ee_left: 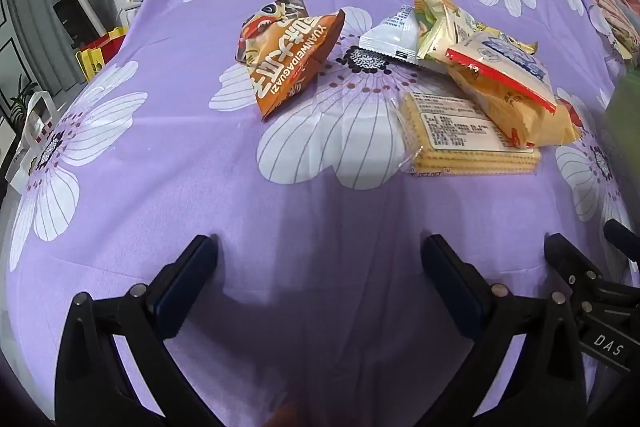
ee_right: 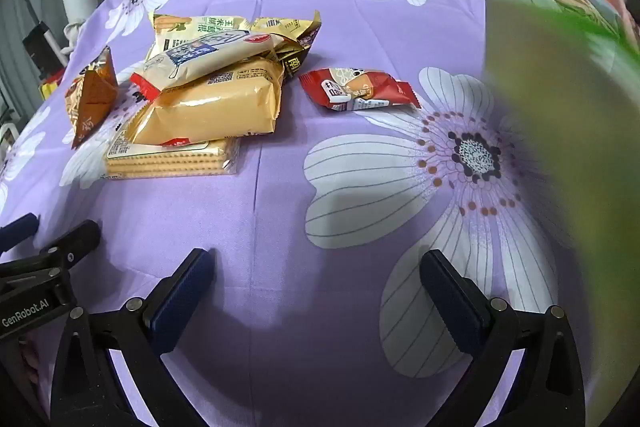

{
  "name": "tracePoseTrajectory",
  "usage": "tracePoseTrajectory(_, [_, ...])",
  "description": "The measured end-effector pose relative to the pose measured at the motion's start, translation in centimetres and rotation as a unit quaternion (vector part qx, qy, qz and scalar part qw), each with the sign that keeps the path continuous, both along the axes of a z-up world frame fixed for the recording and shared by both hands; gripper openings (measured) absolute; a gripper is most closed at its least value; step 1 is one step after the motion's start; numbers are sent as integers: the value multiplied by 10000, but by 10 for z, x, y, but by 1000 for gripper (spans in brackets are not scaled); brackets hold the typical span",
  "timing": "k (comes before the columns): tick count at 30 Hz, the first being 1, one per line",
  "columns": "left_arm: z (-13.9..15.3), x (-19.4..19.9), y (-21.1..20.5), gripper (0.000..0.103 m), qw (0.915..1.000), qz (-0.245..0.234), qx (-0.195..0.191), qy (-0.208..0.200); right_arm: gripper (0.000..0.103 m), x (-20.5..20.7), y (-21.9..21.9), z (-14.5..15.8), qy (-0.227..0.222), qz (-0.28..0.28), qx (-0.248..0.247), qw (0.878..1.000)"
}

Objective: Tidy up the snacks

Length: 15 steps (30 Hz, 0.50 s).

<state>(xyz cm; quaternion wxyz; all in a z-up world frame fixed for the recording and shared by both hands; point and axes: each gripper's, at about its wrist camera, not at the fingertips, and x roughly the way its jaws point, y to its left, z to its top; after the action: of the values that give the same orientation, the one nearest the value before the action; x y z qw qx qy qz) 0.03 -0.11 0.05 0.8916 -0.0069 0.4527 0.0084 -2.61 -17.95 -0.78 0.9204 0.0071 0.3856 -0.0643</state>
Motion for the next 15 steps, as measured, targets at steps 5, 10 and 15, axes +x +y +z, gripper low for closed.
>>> tracePoseTrajectory(5, [3, -1, 1, 103, 10000, 3, -44, -3, 102, 0, -1, 0, -18, 2, 4, 10000])
tracePoseTrajectory(10, [3, 1, 2, 103, 10000, 6, -42, -31, 102, -1, 0, 1, -30, -1, -11, 10000])
tracePoseTrajectory(15, [2, 0, 1, 103, 10000, 5, -43, -19, 102, 0, -1, 1, -17, 0, -7, 10000])
